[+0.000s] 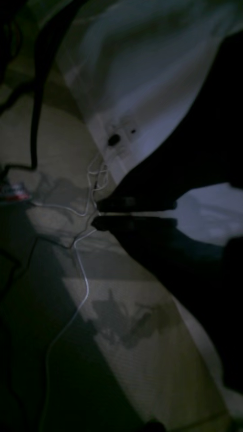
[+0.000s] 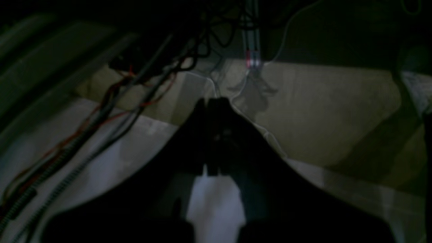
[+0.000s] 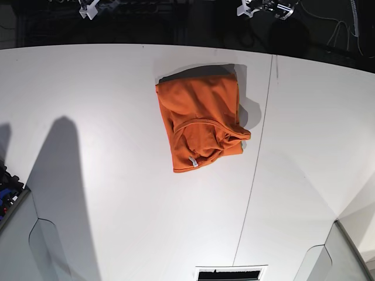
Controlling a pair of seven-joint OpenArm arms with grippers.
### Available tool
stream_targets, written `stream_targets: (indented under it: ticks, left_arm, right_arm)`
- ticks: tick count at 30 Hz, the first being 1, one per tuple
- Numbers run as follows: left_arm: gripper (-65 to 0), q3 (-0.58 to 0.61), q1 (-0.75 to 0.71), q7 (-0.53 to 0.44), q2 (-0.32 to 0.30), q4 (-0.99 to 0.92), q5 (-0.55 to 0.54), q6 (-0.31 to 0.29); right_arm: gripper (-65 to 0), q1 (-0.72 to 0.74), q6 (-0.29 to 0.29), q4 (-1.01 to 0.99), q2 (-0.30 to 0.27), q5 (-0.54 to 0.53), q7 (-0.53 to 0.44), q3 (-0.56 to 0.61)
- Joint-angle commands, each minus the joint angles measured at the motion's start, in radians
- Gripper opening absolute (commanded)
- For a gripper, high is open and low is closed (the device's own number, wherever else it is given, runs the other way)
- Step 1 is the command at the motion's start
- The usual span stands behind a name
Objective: Layout the t-shirt on the table in an organized manner, then fold the t-shirt properly
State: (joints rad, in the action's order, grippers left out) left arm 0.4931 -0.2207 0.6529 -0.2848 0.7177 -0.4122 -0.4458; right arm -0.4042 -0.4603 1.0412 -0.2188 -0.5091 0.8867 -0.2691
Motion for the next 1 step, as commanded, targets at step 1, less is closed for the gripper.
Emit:
stream_targets:
  ticks: [1]
  left_arm:
    - [-61.8,0.004,0.002,-0.024,0.003,0.002,0.0,-0.007]
  right_arm:
    - [-65.0,0.0,-0.007,0.007,-0.011,-0.009,0.007,-0.003]
